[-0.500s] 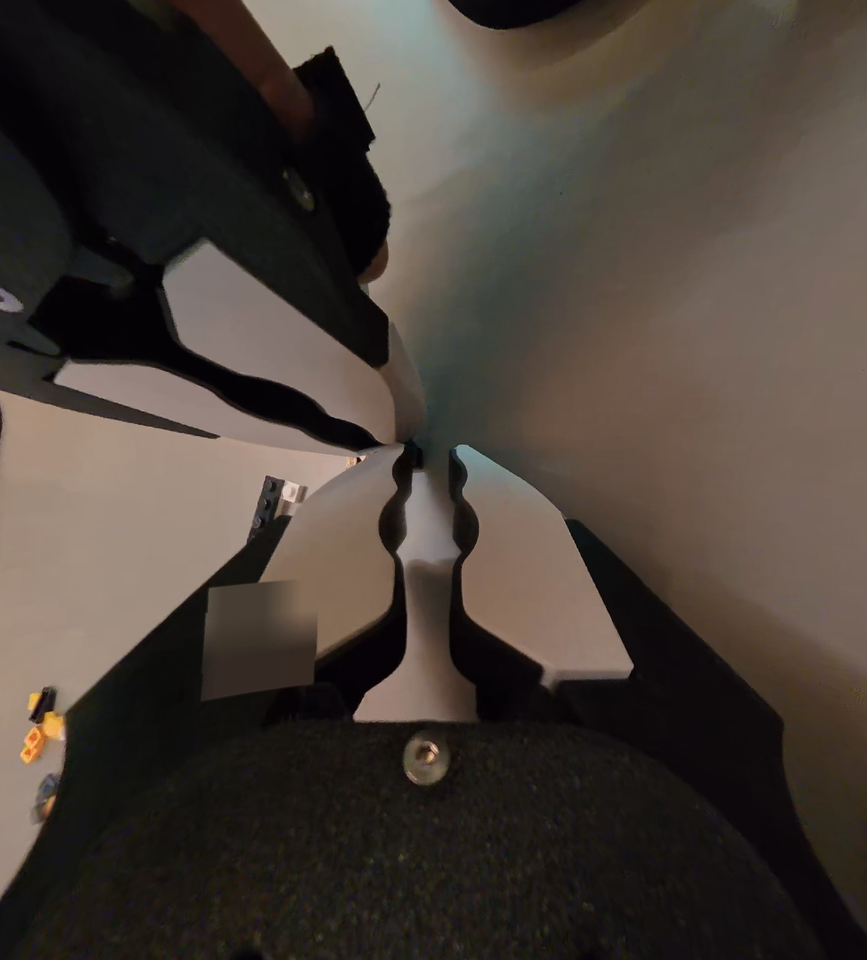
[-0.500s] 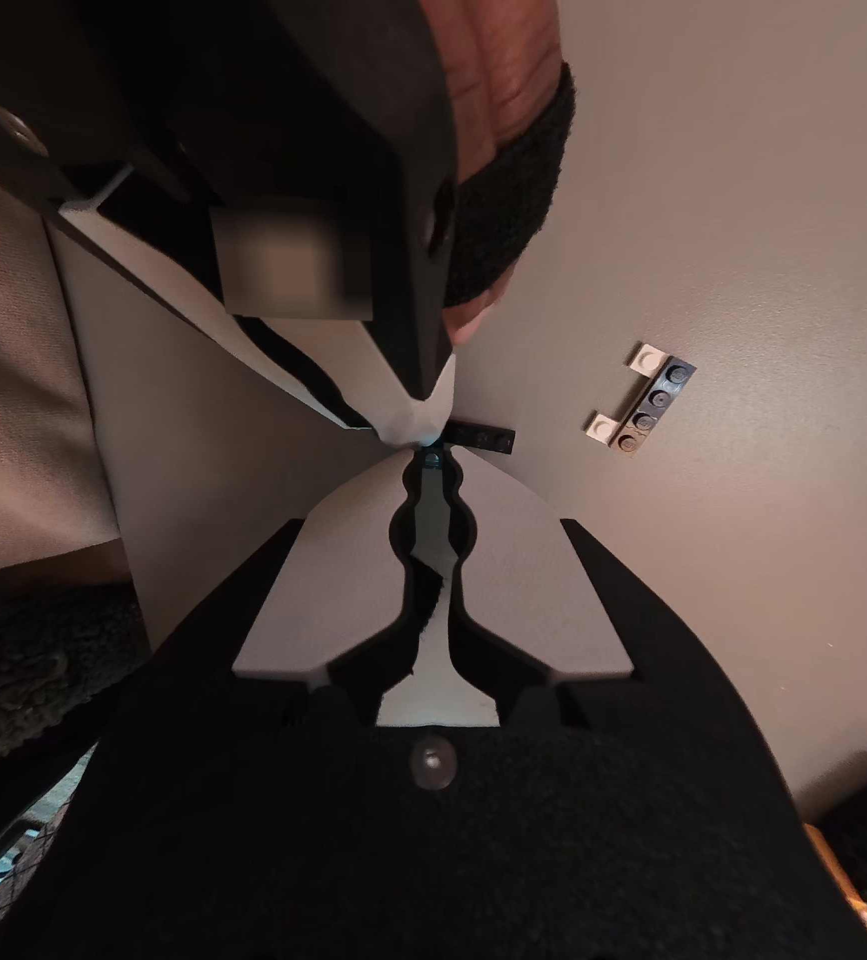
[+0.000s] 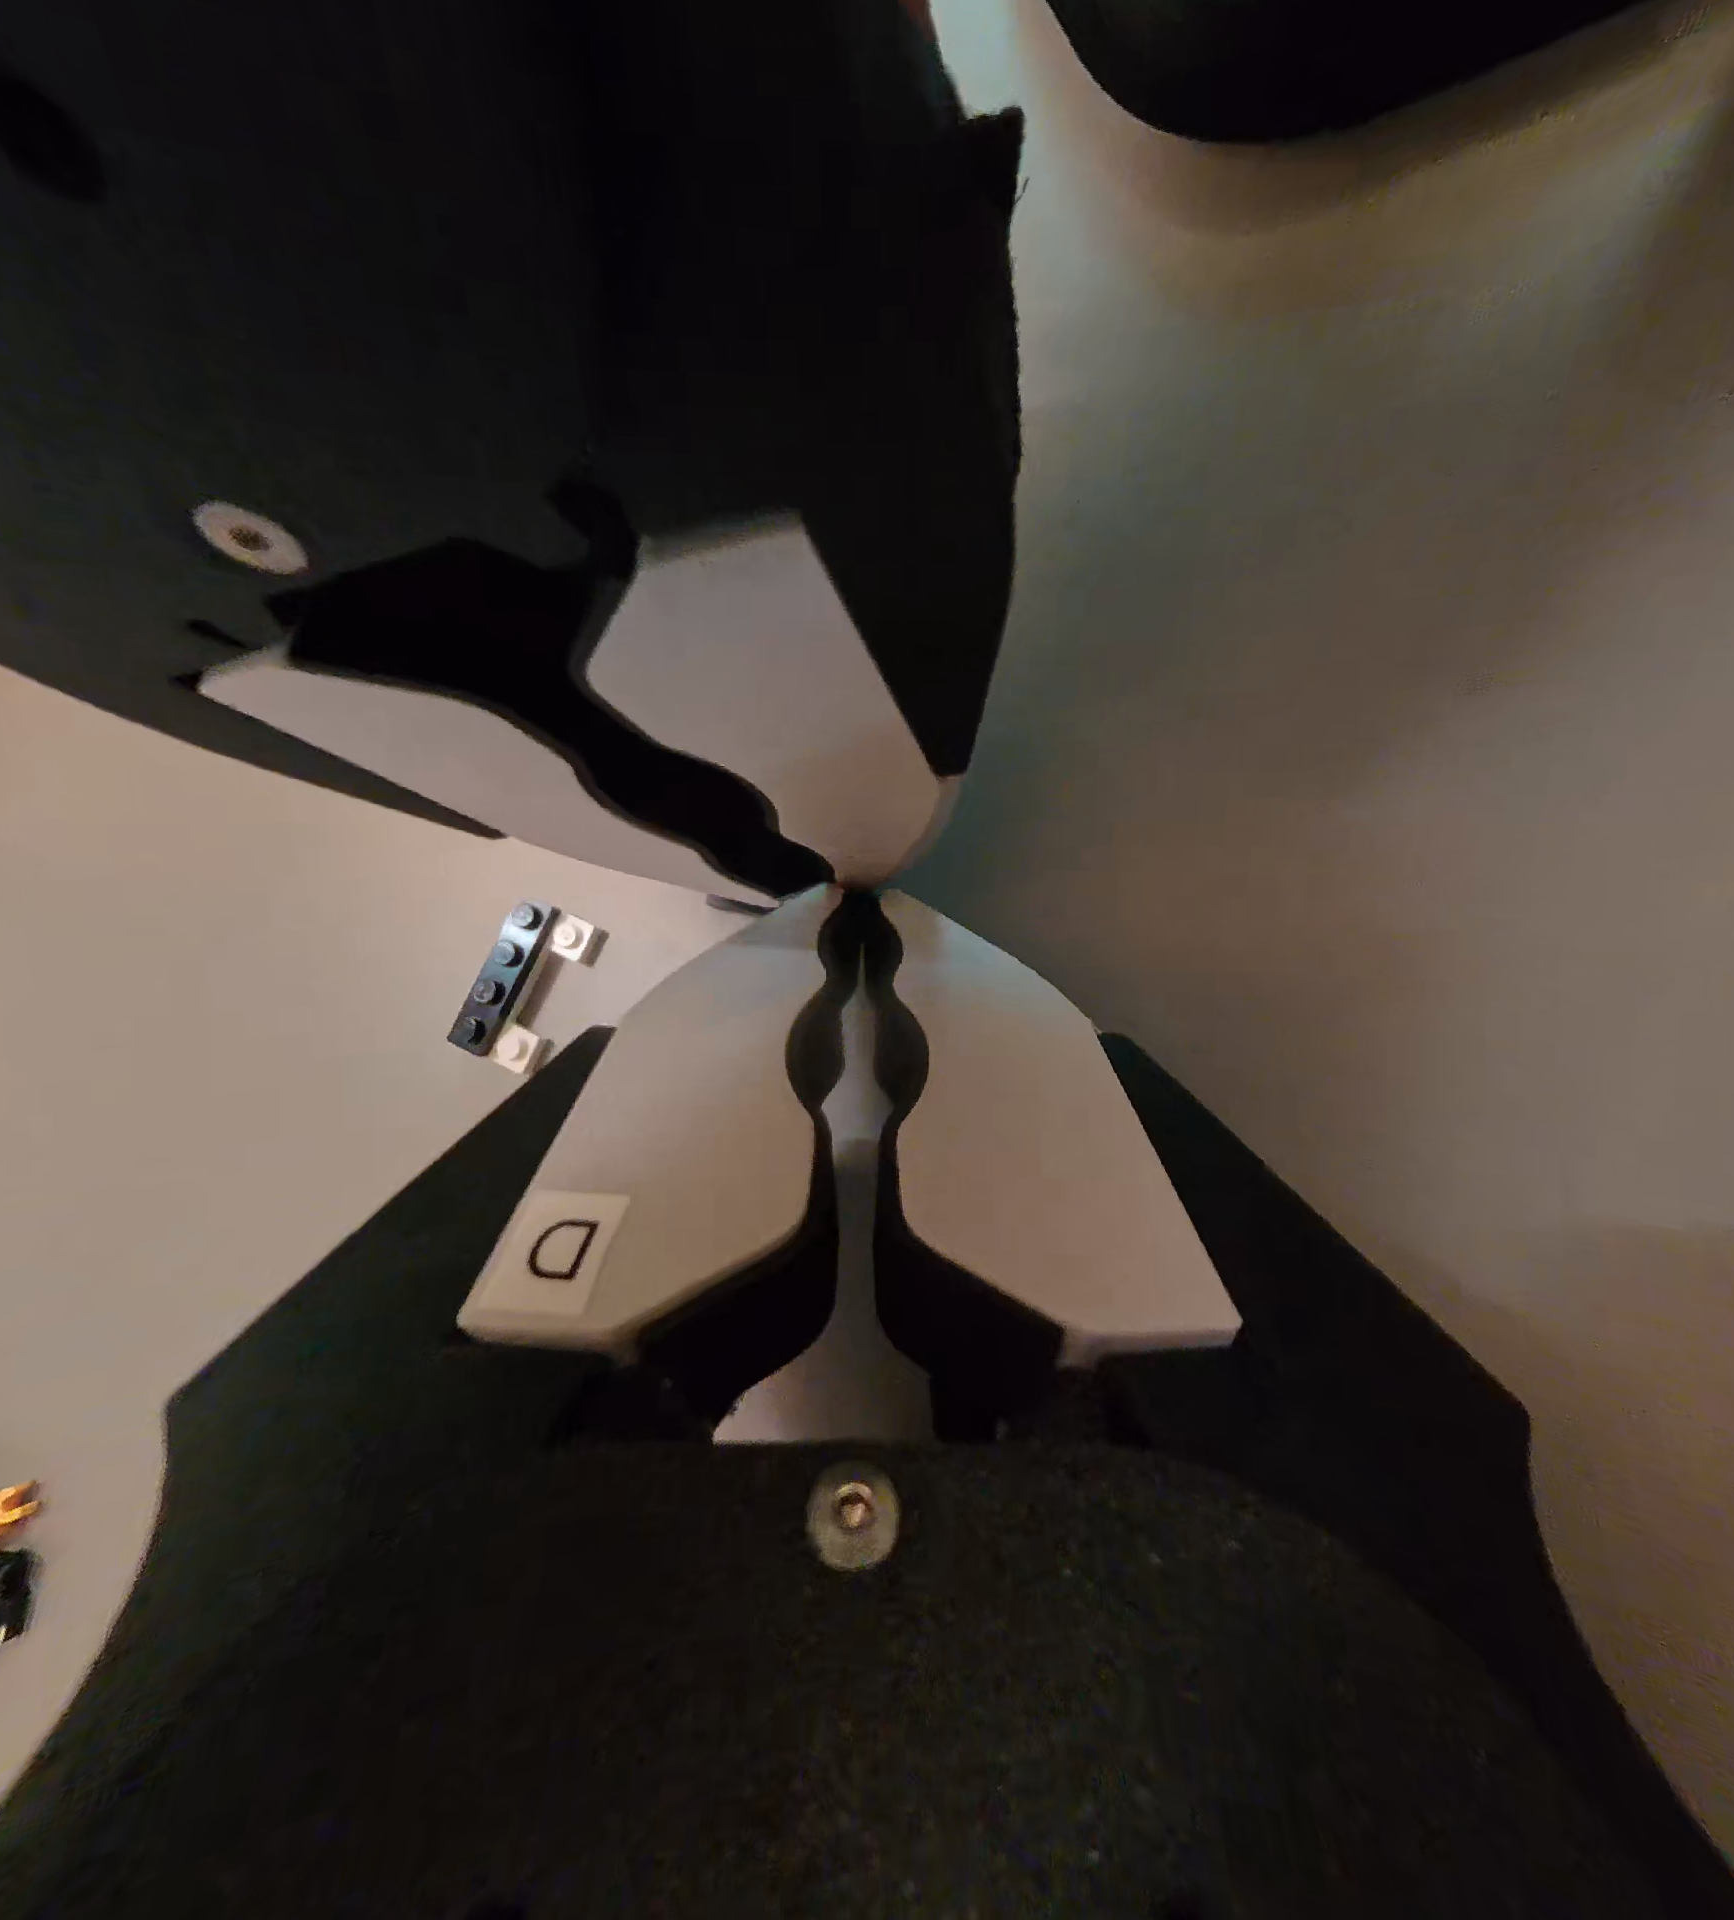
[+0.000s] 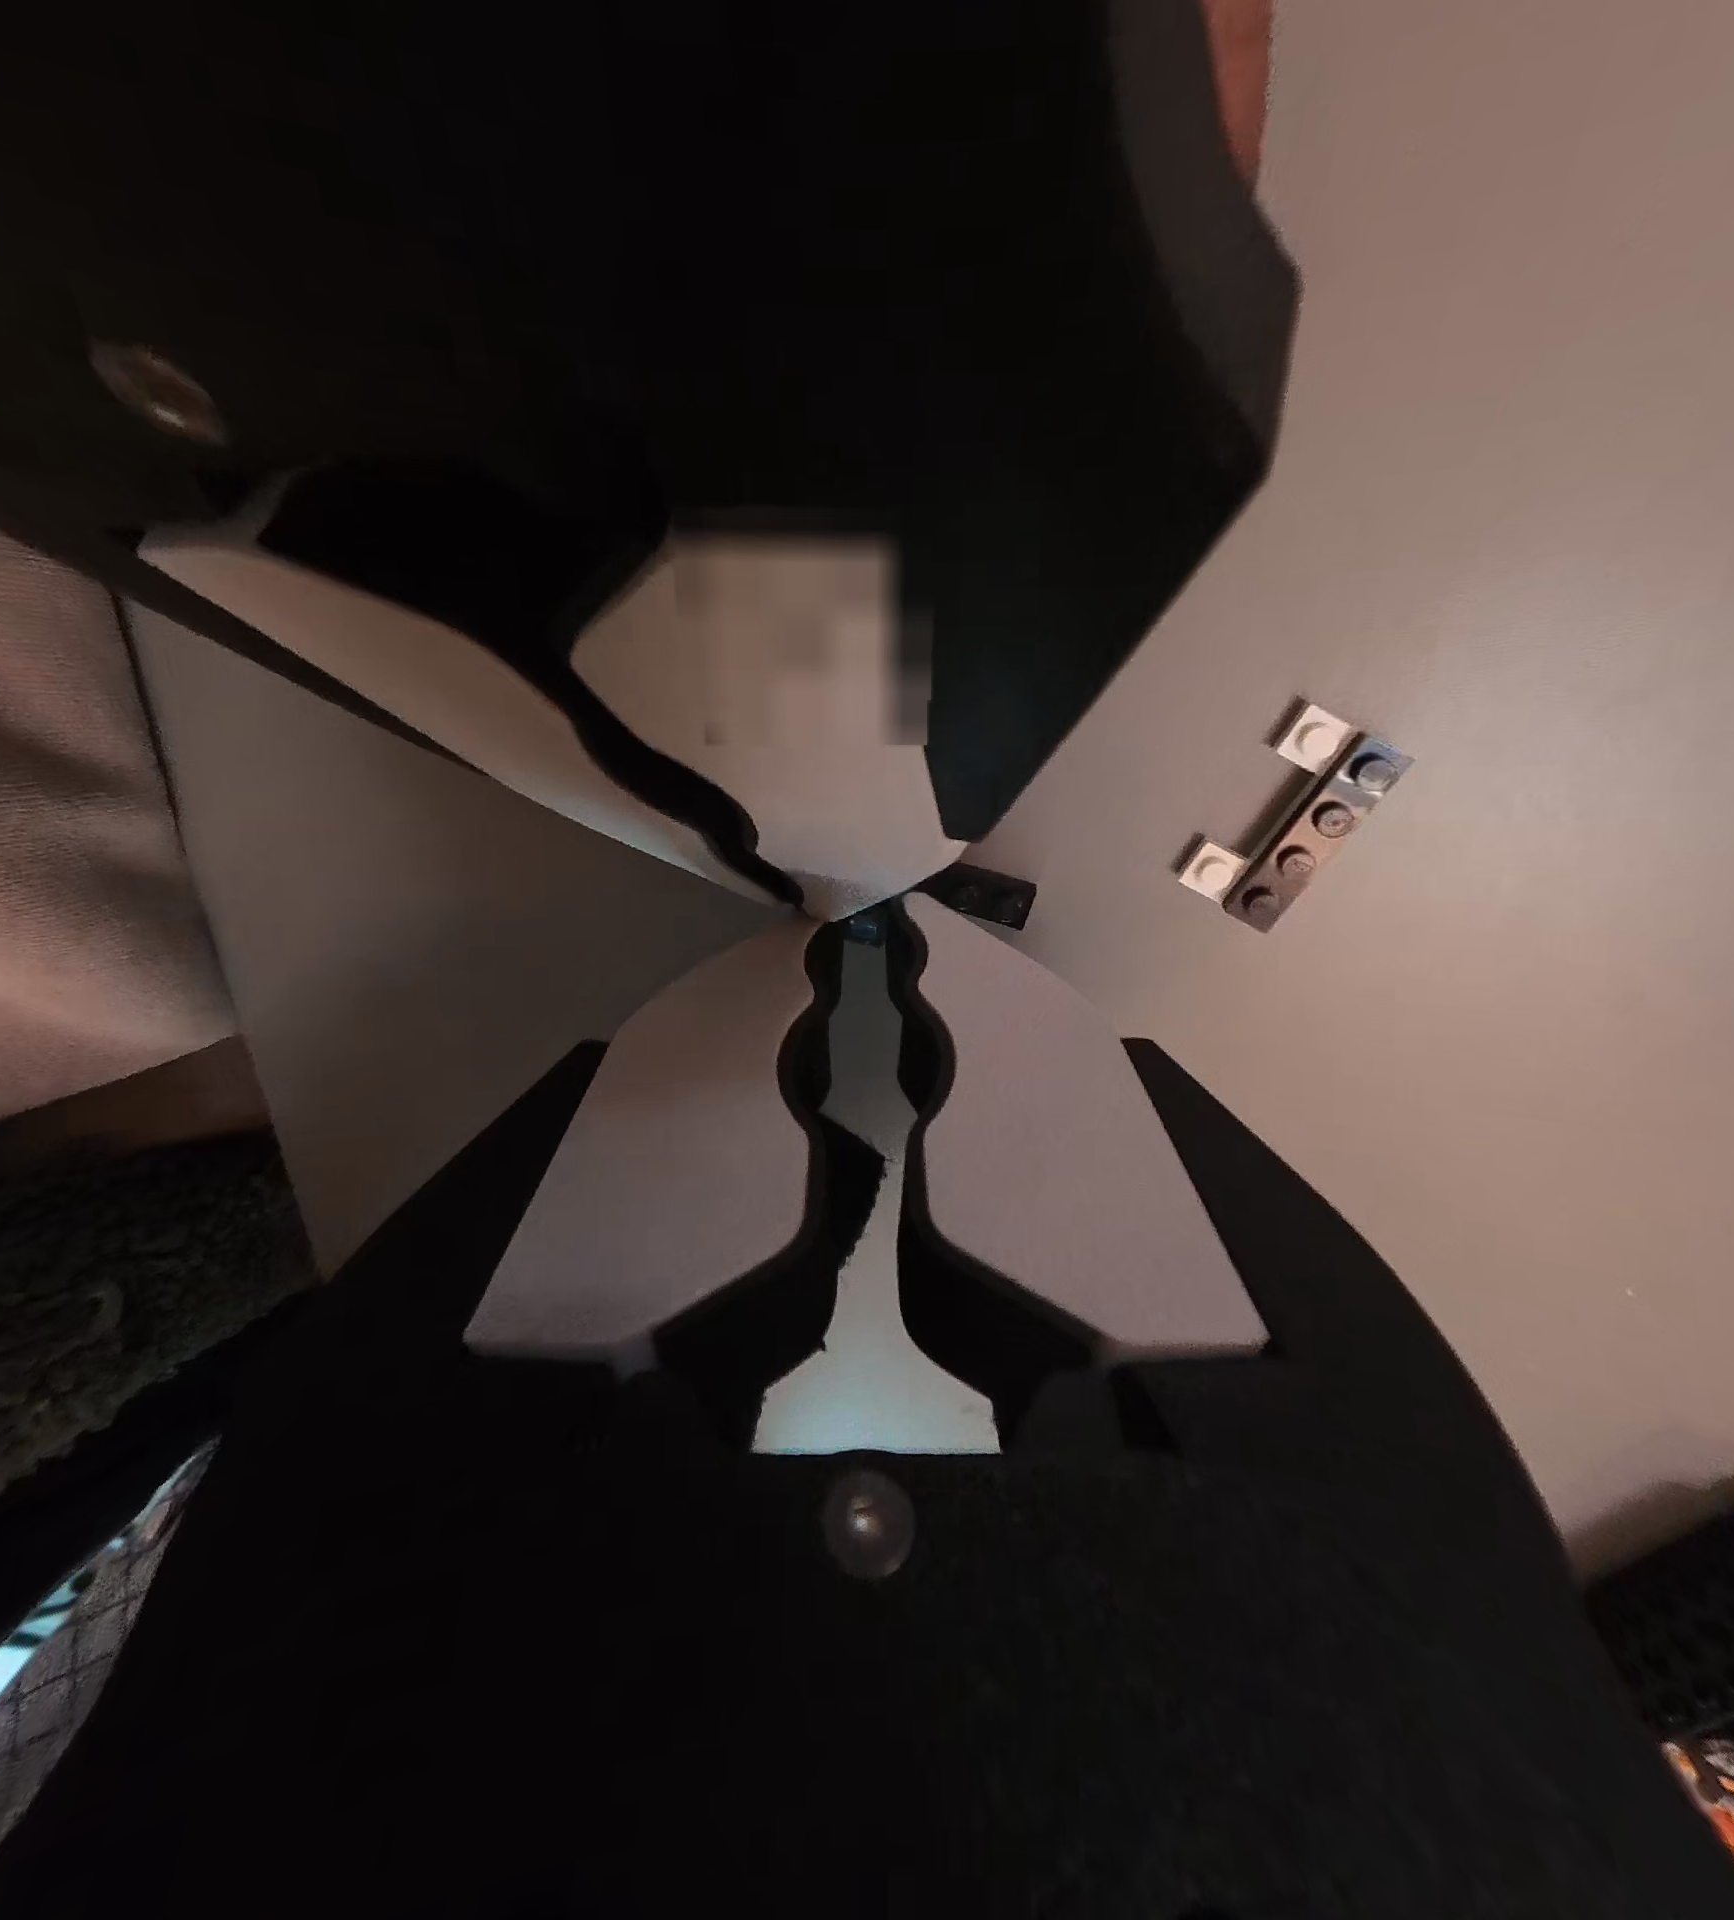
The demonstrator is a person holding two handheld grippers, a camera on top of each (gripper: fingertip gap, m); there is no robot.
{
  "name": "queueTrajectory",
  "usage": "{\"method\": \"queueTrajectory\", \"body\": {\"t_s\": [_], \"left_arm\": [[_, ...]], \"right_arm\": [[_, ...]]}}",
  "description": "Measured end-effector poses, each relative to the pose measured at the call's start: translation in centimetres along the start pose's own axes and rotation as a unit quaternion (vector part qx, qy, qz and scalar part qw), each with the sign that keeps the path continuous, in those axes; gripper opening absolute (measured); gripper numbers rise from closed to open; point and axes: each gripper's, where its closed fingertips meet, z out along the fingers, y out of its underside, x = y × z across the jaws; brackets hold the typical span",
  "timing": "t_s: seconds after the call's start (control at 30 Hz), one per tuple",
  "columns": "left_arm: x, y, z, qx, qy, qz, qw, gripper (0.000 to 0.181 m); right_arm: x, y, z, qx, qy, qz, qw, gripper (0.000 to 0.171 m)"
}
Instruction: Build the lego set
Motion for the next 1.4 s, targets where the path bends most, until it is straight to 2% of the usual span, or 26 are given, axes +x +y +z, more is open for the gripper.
{"method": "queueTrajectory", "body": {"t_s": [0.3, 0.63, 0.73, 1.0, 1.17, 1.3, 1.4], "left_arm": [[0.0, 0.5, 0.0, -0.026, 0.028, -0.027, 0.999, 0.001], [0.0, 0.4, 0.1, -0.034, 0.03, -0.014, 0.999, 0.0], [0.2, 0.8, 0.2, -0.041, 0.046, -0.033, 0.998, 0.0], [-0.4, -0.1, -0.9, 0.001, 0.064, -0.069, 0.996, 0.001], [-1.9, -0.3, -1.2, 0.028, 0.054, -0.085, 0.994, 0.013], [-3.3, -1.0, -1.6, 0.076, 0.04, -0.102, 0.991, 0.021], [-3.7, -0.7, -1.4, 0.077, 0.037, -0.098, 0.991, 0.026]], "right_arm": [[0.0, -0.1, 0.1, -0.022, -0.004, 0.013, 1.0, 0.007], [0.0, 0.0, 0.0, -0.009, 0.002, 0.018, 1.0, 0.008], [0.2, -0.1, -0.3, 0.03, -0.001, 0.036, 0.999, 0.009], [0.5, 0.7, -2.7, 0.156, 0.038, 0.045, 0.986, 0.024], [0.4, 0.8, -2.1, 0.227, 0.096, 0.018, 0.969, 0.035], [0.5, 0.2, -1.2, 0.275, 0.132, 0.022, 0.952, 0.033], [0.6, -0.2, -0.8, 0.286, 0.126, 0.028, 0.949, 0.027]]}}
